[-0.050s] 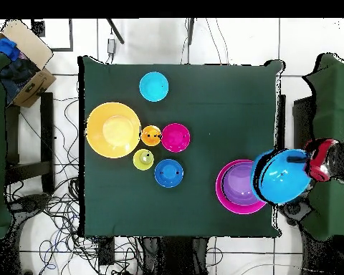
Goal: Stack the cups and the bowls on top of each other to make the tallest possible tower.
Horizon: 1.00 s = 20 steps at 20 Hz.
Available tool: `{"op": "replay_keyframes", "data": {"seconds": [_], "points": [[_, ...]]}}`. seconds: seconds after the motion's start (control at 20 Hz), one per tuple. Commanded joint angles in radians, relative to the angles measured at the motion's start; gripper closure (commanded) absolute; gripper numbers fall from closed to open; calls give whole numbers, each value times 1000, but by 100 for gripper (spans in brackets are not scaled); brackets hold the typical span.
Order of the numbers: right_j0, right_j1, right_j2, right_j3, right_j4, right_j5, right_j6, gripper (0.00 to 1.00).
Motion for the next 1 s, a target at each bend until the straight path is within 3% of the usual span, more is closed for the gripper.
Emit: {"op": "replay_keyframes", "data": {"seconds": [0.05, 1.0], "points": [[-6, -48, 183, 245, 24, -112, -141, 100], [-85, -45, 330, 351, -39, -194, -42, 100]]}}
